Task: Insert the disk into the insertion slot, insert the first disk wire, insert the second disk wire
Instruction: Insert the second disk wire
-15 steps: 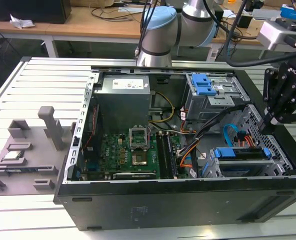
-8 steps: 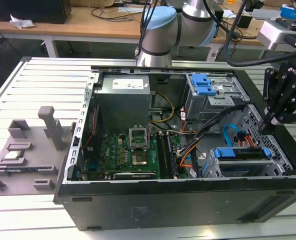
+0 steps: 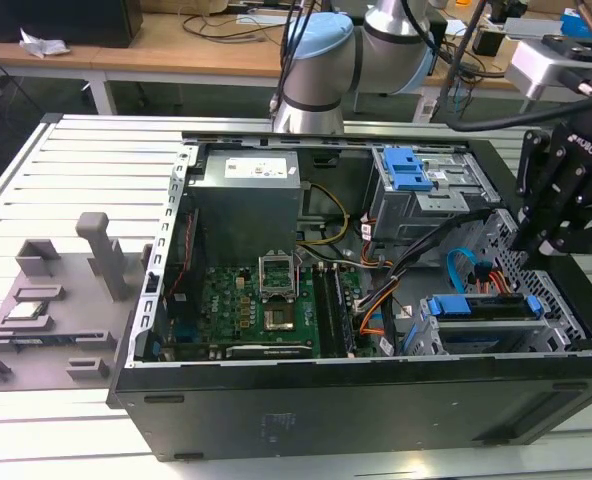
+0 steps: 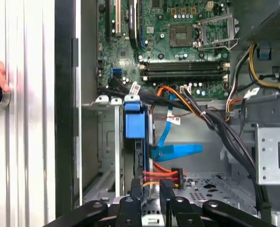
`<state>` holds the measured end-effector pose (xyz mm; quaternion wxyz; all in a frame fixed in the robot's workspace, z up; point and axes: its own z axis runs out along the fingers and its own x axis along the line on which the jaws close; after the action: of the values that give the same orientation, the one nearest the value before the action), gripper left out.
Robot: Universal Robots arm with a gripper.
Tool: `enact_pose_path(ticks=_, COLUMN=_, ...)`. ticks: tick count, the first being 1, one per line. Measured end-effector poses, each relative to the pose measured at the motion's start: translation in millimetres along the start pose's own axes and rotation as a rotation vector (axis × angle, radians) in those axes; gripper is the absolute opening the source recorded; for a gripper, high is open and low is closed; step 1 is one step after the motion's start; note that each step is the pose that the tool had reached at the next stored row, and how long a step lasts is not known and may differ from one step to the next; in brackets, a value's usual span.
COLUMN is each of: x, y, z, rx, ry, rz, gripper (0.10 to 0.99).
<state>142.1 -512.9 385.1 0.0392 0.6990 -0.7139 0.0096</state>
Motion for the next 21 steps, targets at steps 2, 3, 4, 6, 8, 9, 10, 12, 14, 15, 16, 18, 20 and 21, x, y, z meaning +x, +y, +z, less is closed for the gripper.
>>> enact_pose_path(ticks=2, x=-0.7, y=9.0, z=1.1, rx=0.0, ry=-0.0001, rz=0.0, gripper=0.302)
enact_pose_path(ticks=3, x=-1.1, y=11.4, z=1.5, rx=0.0, ry=-0.0001, rz=0.0, gripper=0.302)
enact_pose_path(ticks=4, x=-1.6, y=13.6, z=2.1, rx=0.0, ry=0.0, rz=0.0, gripper=0.302)
enact_pose_path(ticks=6, x=-4.1, y=19.4, z=4.3, rx=0.0, ry=0.0, rz=0.0, gripper=0.302)
enact_pose_path(ticks=8, x=-4.3, y=22.5, z=5.2, rx=0.0, ry=-0.0001, rz=0.0, gripper=0.302)
enact_pose_path(ticks=9, x=-4.3, y=24.3, z=5.5, rx=0.0, ry=0.0, rz=0.0, gripper=0.302)
enact_pose_path(ticks=10, x=-4.3, y=26.3, z=6.0, rx=0.0, ry=0.0, rz=0.0, gripper=0.302)
enact_pose_path(ticks=12, x=-4.3, y=29.7, z=7.0, rx=0.0, ry=-0.0002, rz=0.0, gripper=0.302)
enact_pose_path(ticks=14, x=-4.4, y=32.2, z=8.2, rx=0.0, ry=0.0, rz=0.0, gripper=0.302)
enact_pose_path(ticks=15, x=-4.4, y=33.8, z=9.2, rx=0.0, ry=-0.0001, rz=0.0, gripper=0.302)
enact_pose_path(ticks=16, x=-4.5, y=34.9, z=10.4, rx=0.0, ry=0.0001, rz=0.0, gripper=0.302)
enact_pose_path(ticks=18, x=-4.6, y=35.6, z=12.2, rx=0.0, ry=0.0001, rz=0.0, gripper=0.302)
enact_pose_path(ticks=20, x=-4.7, y=35.6, z=13.7, rx=0.0, ry=0.0007, rz=0.0, gripper=0.302)
enact_pose_path(ticks=21, x=-4.8, y=35.6, z=14.5, rx=0.0, ry=0.0026, rz=0.0, gripper=0.302)
